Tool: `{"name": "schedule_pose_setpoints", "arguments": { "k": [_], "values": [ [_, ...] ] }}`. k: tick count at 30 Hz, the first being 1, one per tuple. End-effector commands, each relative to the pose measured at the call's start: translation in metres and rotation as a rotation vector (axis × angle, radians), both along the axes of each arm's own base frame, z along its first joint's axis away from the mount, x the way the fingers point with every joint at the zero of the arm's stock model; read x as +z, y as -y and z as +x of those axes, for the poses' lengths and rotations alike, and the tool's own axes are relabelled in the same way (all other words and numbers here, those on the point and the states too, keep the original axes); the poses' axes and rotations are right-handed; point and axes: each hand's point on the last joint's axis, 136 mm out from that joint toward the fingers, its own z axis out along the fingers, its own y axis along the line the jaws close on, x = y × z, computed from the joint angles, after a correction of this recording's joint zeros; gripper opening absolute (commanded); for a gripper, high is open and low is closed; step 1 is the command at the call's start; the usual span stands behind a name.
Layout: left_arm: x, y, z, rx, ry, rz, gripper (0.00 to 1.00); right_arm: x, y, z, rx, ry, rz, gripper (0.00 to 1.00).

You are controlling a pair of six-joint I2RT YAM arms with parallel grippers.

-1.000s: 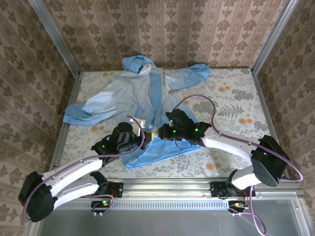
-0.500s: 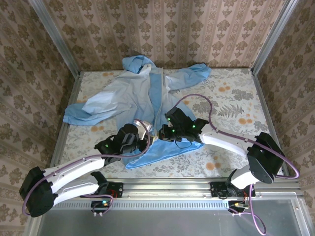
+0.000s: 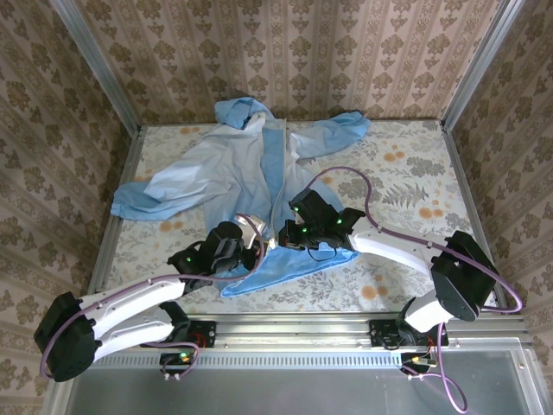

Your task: Zip up the jacket

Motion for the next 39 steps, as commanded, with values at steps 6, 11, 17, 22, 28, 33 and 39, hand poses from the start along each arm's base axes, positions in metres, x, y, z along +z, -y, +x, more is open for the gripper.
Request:
{"name": "schedule_pose_setpoints", "arguments": {
  "k": [6,11,17,22,28,33,39],
  "values": [
    [0.011,0.003,-0.001,-0.017,0.029,-0.018,0.00,0.008,-0.006,0.007,-0.002,-0.005,0.027,0.00],
    [-0.006,0.003,-0.004,-0.035,0.012,0.008,0.00,0.013,-0.003,0.002,0.003,-0.017,0.024,0.00],
    [-0.019,0.014,-0.020,-0.103,-0.021,-0.005,0.00,0.013,0.000,0.002,-0.023,-0.042,0.043,0.00],
    [-0.025,0.012,-0.024,-0.101,-0.030,-0.015,0.00,0.009,-0.001,0.005,-0.037,-0.067,0.073,0.00],
    [-0.002,0.000,-0.016,-0.043,-0.063,-0.150,0.24,-0.002,0.001,0.004,-0.041,-0.081,0.060,0.00],
    [0.021,-0.017,-0.008,0.015,-0.099,-0.298,0.49,-0.005,0.002,0.004,-0.042,-0.081,0.052,0.00],
    [0.031,-0.032,-0.003,0.104,-0.213,-0.458,0.63,-0.003,0.002,0.003,-0.040,-0.075,0.055,0.00]
  ]
}}
